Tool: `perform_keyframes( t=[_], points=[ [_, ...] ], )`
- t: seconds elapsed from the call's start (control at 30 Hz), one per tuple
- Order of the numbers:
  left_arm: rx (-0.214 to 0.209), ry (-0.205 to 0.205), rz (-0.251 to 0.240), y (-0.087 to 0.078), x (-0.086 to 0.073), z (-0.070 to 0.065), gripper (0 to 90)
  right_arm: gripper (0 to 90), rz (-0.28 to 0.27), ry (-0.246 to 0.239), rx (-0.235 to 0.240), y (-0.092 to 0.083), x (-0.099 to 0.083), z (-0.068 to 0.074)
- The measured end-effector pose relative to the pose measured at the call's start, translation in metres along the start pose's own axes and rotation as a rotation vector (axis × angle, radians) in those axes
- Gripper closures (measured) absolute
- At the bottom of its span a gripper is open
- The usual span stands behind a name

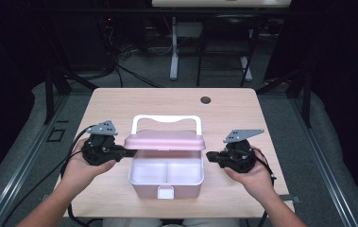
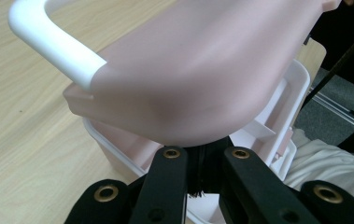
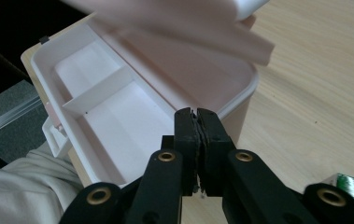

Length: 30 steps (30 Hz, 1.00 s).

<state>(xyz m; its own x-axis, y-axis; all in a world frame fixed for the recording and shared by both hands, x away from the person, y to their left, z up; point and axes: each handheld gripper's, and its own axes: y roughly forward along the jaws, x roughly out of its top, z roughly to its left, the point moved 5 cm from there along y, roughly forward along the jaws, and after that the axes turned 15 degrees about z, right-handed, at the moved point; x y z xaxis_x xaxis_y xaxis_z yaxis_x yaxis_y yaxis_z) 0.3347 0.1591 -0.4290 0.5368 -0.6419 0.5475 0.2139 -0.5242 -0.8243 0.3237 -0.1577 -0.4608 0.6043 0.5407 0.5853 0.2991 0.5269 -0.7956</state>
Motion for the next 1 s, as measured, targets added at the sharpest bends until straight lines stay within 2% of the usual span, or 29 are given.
perform_keyframes(
  t=[0.17,0.43,0.7,1.0],
  points=[
    [0.012,-0.004,-0.003,-0.004,0.007,0.005,90.0,88.1,0.011,-0.016,0.018,0.013,-0.004,0.008],
    [0.022,-0.004,-0.013,-0.01,0.021,0.012,89.9,88.0,0.028,-0.068,0.006,0.024,-0.006,0.025],
    [0.045,-0.004,0.01,-0.013,0.032,0.018,90.0,87.4,0.041,-0.09,0.011,0.031,-0.008,0.03],
    [0.066,-0.016,0.009,-0.015,0.041,0.024,89.8,87.5,0.064,-0.122,0.028,0.037,-0.011,0.04]
  ],
)
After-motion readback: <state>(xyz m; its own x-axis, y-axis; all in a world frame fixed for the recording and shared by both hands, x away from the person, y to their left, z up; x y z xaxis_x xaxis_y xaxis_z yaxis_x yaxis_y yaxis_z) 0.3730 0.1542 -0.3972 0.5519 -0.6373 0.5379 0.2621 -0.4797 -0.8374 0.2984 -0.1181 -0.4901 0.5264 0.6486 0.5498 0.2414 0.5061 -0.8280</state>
